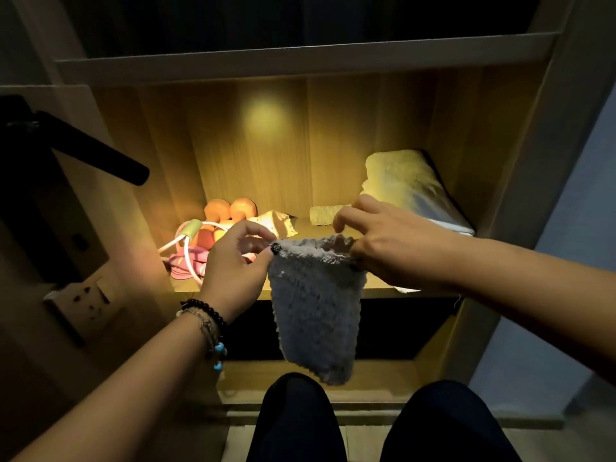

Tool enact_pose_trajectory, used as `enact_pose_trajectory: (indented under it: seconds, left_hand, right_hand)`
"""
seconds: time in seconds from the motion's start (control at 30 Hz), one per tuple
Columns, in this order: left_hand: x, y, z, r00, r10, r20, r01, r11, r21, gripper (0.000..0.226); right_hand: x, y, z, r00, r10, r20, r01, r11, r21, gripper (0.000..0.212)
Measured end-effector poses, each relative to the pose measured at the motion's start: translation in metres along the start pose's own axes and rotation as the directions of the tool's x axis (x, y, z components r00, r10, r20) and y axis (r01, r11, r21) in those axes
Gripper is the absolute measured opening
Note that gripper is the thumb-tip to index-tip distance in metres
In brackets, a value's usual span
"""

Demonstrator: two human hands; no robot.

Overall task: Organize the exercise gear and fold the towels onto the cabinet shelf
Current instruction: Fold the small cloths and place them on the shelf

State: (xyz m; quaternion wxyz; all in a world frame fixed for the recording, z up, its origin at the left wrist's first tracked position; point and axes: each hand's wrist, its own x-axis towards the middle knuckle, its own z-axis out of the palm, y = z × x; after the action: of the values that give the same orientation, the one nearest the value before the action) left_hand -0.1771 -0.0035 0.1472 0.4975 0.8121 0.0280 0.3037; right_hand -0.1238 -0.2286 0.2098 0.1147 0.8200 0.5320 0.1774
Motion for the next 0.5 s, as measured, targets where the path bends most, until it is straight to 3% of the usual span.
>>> enact_pose_trajectory:
  seconds: [0.07,0.1,0.17,0.2,0.5]
  left_hand:
    - [0.001,-0.006,-0.001,1.000,-0.029,0.002,0.029,0.999,-0.015,0.018]
    - [0.002,-0.010,-0.002,0.999,-0.040,0.005,0.040,0.999,-0.025,0.018]
    - [0.003,-0.017,-0.003,0.999,-0.046,0.019,0.047,0.998,-0.039,0.022]
    - [0.003,-0.021,-0.002,0.999,-0.050,0.022,0.051,0.998,-0.048,0.024]
    - [0.036,-0.022,0.006,0.976,-0.213,-0.040,0.205,0.967,-0.148,0.023]
  right_hand:
    - [0.004,0.001,-0.006,0.994,0.069,0.079,-0.077,0.992,0.101,0.031]
    - [0.005,0.000,-0.008,0.983,0.123,0.134,-0.154,0.955,0.254,0.030]
    - [0.008,0.000,-0.007,0.960,0.217,0.178,-0.279,0.803,0.526,0.025]
    - [0.011,0.002,-0.004,0.951,0.263,0.163,-0.308,0.754,0.581,0.023]
    - [0.046,0.019,0.036,0.841,0.540,-0.040,-0.406,0.677,0.614,0.004]
